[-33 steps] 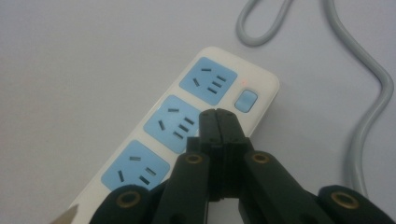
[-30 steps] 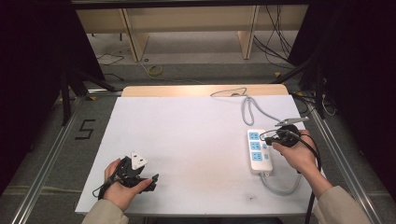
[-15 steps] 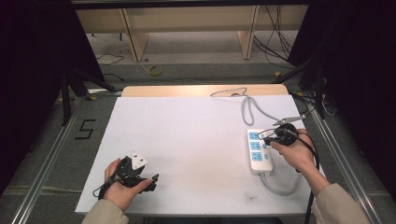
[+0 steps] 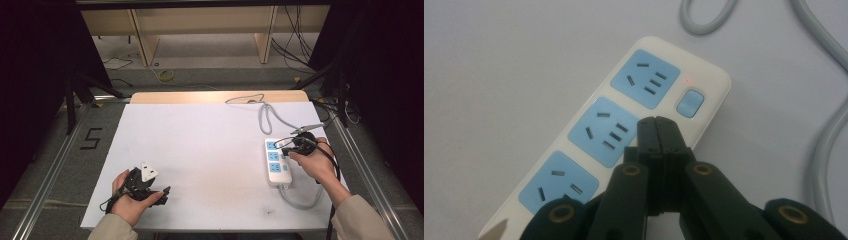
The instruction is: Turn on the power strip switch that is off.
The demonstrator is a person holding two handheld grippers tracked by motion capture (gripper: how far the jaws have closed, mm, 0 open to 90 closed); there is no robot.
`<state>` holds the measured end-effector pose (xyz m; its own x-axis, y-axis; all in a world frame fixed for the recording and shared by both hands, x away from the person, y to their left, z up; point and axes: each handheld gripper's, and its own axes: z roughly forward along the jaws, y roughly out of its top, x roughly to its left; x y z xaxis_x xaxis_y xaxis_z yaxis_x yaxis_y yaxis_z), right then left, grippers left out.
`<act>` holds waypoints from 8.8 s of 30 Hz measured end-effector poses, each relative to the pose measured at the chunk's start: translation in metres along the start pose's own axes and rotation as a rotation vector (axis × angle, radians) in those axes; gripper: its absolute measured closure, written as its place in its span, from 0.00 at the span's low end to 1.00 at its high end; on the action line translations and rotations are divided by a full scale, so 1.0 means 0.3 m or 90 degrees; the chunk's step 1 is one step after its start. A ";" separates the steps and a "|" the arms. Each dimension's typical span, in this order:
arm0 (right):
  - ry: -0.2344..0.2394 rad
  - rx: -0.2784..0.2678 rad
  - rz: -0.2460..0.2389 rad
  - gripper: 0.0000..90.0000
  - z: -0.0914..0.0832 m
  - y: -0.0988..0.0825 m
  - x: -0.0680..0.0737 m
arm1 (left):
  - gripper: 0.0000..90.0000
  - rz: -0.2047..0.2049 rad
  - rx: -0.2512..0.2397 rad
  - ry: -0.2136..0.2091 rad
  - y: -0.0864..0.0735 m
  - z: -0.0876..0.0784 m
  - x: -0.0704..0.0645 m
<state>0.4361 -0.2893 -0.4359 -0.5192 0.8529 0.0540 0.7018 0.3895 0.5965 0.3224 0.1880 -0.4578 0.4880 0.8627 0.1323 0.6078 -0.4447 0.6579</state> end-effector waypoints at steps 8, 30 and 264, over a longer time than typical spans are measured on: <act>0.000 0.005 0.004 1.00 0.007 0.002 -0.006 | 0.13 0.000 0.000 0.000 0.000 0.000 0.000; 0.005 0.029 -0.001 1.00 0.019 0.009 -0.001 | 0.14 0.001 0.002 -0.002 0.000 0.001 -0.001; 0.078 -0.080 -0.040 0.64 -0.102 -0.023 0.109 | 0.15 0.001 0.002 -0.005 0.001 -0.001 -0.010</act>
<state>0.3994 -0.2746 -0.4138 -0.6210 0.7766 0.1061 0.6036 0.3874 0.6969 0.3209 0.1854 -0.4576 0.4946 0.8597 0.1276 0.6086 -0.4474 0.6553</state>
